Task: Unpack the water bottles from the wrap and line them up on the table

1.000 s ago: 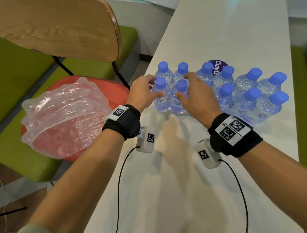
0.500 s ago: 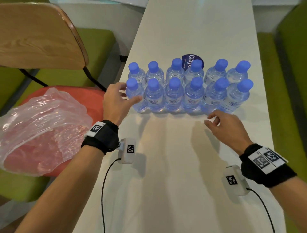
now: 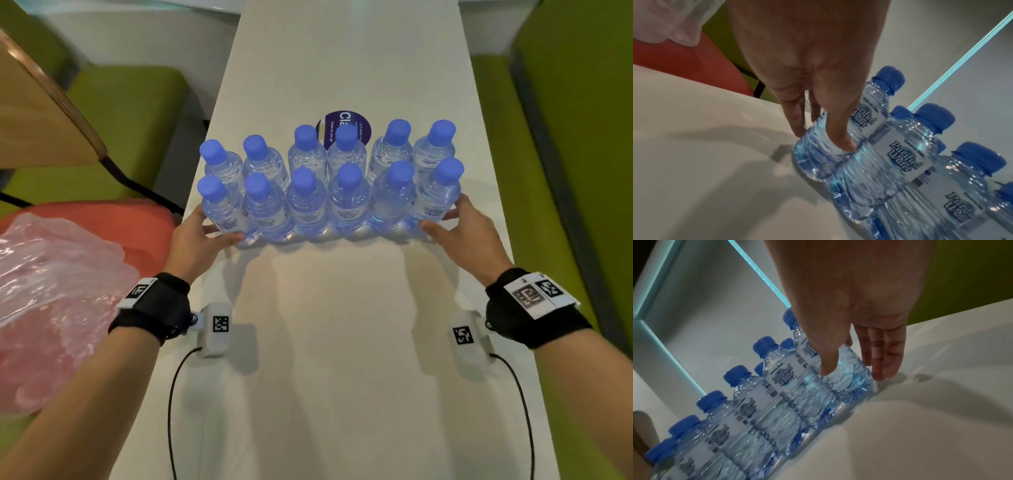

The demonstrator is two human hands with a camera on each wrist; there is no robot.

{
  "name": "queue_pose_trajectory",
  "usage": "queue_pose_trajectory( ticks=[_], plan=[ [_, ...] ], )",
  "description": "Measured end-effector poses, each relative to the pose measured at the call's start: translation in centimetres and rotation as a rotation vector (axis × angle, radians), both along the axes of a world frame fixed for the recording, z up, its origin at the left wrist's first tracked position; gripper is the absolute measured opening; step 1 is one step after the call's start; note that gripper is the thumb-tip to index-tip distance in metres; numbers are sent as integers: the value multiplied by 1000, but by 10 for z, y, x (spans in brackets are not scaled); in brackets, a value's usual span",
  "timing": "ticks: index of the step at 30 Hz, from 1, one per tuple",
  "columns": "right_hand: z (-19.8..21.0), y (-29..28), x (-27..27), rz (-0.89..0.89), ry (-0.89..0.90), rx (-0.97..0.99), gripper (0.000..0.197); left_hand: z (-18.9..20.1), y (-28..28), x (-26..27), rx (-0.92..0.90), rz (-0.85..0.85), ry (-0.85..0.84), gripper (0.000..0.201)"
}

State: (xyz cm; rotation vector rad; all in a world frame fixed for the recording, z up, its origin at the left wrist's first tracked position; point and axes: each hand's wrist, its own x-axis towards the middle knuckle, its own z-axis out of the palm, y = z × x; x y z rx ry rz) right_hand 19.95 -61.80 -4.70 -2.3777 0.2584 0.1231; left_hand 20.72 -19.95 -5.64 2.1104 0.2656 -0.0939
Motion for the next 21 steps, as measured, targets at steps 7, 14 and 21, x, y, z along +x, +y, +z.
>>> queue_pose_trajectory(
  ticks=[7,14,21],
  plan=[
    [3,-12,12,134,23,441,94,13,9,13,-132,-137,70,88],
    [-7,-9,24,150,-21,529,85,19,7,20,-118,-176,70,88],
    [1,-15,24,182,12,506,89,22,6,19,-112,-216,104,89]
  ],
)
